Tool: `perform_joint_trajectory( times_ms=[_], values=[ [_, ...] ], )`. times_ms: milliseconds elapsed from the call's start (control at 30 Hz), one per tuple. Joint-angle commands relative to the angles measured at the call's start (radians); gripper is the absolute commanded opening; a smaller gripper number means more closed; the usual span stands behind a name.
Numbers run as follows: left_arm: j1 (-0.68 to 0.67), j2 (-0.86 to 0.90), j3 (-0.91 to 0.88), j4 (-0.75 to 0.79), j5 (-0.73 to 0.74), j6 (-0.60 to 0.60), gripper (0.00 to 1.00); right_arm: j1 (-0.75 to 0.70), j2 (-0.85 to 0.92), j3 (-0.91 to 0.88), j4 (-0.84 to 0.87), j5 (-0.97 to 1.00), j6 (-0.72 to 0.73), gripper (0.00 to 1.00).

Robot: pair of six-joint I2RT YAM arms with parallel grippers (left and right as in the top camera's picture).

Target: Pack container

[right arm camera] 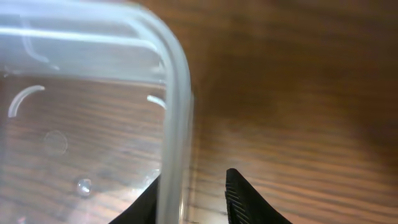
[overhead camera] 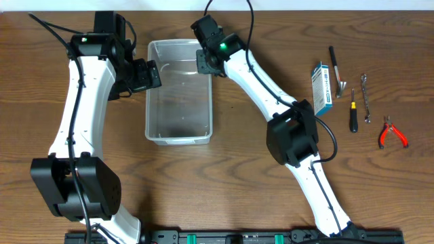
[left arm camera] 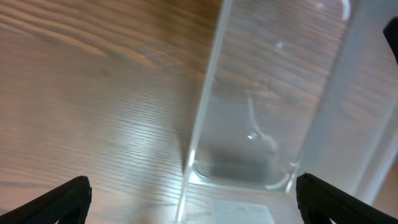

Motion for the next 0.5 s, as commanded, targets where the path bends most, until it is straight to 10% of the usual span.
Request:
perform_joint_trajectory(
  times_ms=[0,467],
  values=[
    [-0.014,0.001,0.001,-0.008,0.055,0.006,0.98,-0.012,0.001,0.083,-0.008,0.067,-0.089,0.31],
    [-0.145,-0.016,0.001,-0.150,0.113,-0.121,0.98,-0.034,0.001,0.216,-0.060,0.105,-0.235,0.36]
  ],
)
